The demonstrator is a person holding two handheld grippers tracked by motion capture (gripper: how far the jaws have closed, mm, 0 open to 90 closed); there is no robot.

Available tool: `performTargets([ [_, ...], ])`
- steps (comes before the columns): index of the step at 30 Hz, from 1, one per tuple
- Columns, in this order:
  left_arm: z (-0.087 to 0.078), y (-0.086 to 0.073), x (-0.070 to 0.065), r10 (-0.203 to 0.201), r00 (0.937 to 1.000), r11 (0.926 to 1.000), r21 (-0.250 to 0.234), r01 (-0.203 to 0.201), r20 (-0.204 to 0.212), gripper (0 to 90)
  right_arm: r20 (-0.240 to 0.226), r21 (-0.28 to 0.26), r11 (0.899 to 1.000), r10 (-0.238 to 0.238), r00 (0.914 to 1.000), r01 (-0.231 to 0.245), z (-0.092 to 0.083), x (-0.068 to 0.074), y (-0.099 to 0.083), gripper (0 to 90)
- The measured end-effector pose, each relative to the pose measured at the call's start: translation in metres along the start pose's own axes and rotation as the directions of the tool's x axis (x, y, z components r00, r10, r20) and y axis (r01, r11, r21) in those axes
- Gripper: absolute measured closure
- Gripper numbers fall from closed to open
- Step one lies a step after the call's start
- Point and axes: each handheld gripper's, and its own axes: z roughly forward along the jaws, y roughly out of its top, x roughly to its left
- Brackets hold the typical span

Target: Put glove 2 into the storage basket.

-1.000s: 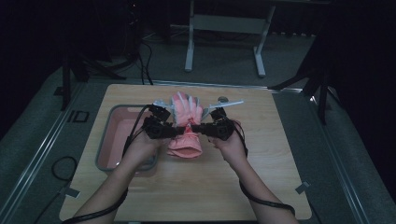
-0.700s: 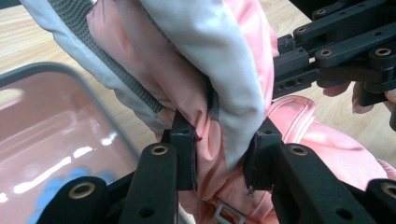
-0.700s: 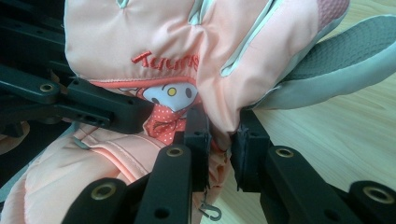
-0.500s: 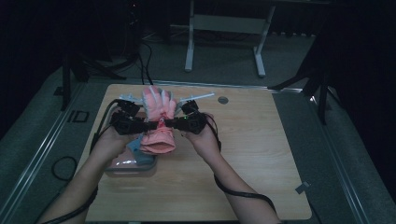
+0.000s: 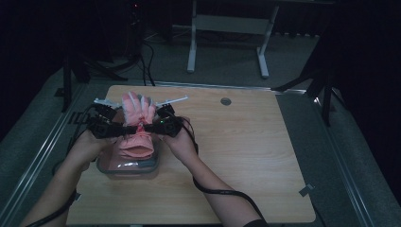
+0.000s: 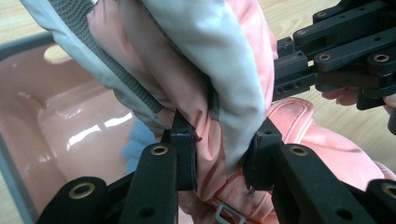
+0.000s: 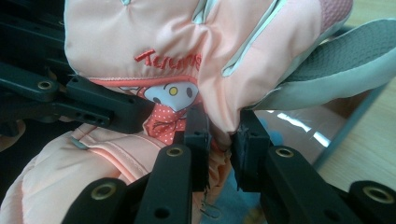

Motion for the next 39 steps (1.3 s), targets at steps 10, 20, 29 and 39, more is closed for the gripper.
performTargets([
  [10, 0.029, -0.028, 0.025, -0.074, 0.9967, 0.9965, 0.043, 0.073, 0.032, 69.9, 0.052, 0.088, 0.996, 0.000, 0.9987, -0.005, 0.039, -0.005, -0.017, 77.9],
  [20, 0.049, -0.046, 0.030, -0.116, 0.9928, 0.9895, 0.090, 0.113, 0.028, 69.0, 0.089, 0.193, 0.981, -0.021, 0.9958, 0.003, 0.058, -0.008, -0.029, 76.6],
  [29, 0.051, -0.047, 0.031, -0.116, 0.9932, 0.9886, 0.096, 0.116, -0.004, 59.5, 0.105, 0.207, 0.978, -0.043, 0.9936, 0.020, 0.059, -0.009, -0.028, 67.3],
  [39, 0.049, -0.043, 0.028, -0.121, 0.9923, 0.9921, 0.031, 0.122, -0.026, 48.5, 0.100, 0.079, 0.991, -0.113, 0.9885, 0.105, 0.028, -0.008, -0.021, 35.9],
])
